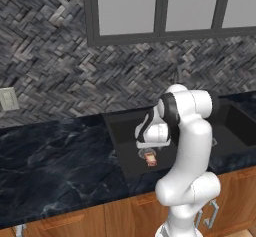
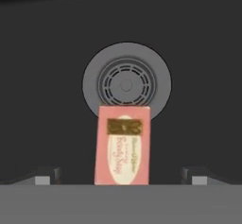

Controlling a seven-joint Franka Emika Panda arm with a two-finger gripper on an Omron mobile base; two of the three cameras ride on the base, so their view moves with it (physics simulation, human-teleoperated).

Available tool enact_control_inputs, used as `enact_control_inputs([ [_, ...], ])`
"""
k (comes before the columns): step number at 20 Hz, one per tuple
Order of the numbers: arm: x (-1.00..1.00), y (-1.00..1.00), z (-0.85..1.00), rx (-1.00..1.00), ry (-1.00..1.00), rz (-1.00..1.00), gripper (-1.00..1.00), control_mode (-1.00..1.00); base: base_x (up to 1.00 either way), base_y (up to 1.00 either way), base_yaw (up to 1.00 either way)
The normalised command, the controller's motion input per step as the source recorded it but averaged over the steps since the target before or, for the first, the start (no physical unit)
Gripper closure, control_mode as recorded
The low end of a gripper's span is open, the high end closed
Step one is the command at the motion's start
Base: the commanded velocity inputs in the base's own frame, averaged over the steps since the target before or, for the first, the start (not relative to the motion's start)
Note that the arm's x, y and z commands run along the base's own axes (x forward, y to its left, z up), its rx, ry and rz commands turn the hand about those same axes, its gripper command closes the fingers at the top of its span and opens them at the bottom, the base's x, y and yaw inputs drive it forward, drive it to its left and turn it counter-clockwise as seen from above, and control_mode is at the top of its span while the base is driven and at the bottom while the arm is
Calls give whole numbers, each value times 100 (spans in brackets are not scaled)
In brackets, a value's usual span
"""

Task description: Pick up the soap dispenser and bar soap from the sink, and place them back in the cabinet, and close the cabinet doors.

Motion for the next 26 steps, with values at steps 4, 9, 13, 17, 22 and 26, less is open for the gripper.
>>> enact_control_inputs([
  [4, 1, 0, -21, 0, 2, 0, -100, -100, 0, 0, 0],
  [9, 4, 0, -24, 0, 1, 0, -100, -100, 0, 0, 0],
  [13, 10, 0, -25, 0, 1, 0, -100, -100, 0, 0, 0],
  [17, 10, 0, -25, 0, 2, 0, -100, -100, 0, 0, 0],
  [22, 15, 0, -24, 0, 2, 0, -100, -100, 0, 0, 0],
  [26, 17, 0, -26, 0, 2, 0, -100, -100, 0, 0, 0],
])
